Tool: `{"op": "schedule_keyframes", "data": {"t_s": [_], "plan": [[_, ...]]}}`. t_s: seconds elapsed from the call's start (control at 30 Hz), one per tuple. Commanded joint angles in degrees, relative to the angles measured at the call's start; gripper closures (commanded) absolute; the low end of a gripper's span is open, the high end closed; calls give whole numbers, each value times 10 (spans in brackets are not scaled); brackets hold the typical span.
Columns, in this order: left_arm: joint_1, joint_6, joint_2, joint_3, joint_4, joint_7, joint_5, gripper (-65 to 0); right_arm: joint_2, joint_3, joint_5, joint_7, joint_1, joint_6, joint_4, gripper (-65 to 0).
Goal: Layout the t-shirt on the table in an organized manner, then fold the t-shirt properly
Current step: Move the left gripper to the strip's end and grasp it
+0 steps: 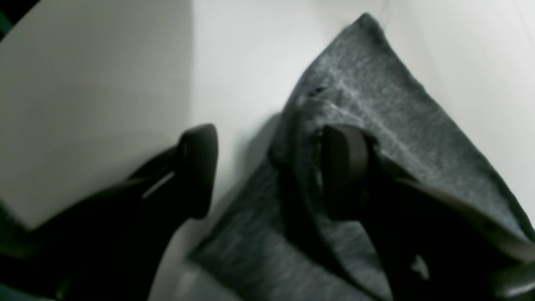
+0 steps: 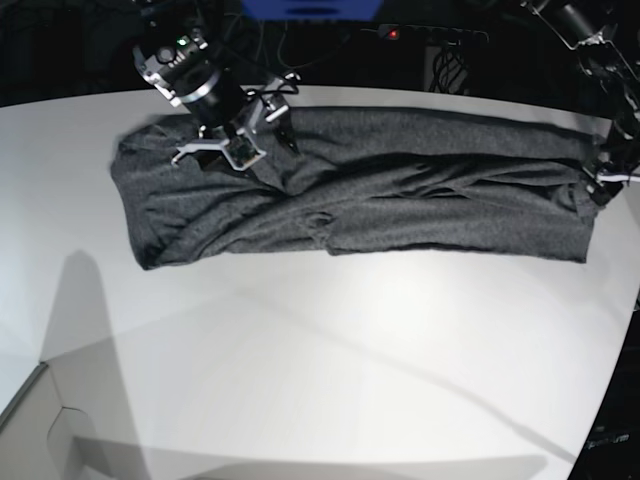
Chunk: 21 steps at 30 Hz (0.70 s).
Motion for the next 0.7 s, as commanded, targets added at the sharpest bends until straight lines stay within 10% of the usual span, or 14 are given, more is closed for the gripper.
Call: {"op": "schedule_keyframes", "data": {"t_s": [0.0,0.67], "plan": [[-5,-6,-11,-2,9,-11,-8,-381,-2,-1,6,16,0,-1,12,-377],[-6,-6,-14,103,-39,-13,10,-381,-16,-1,6,17,-22,-1,13,-377]]}}
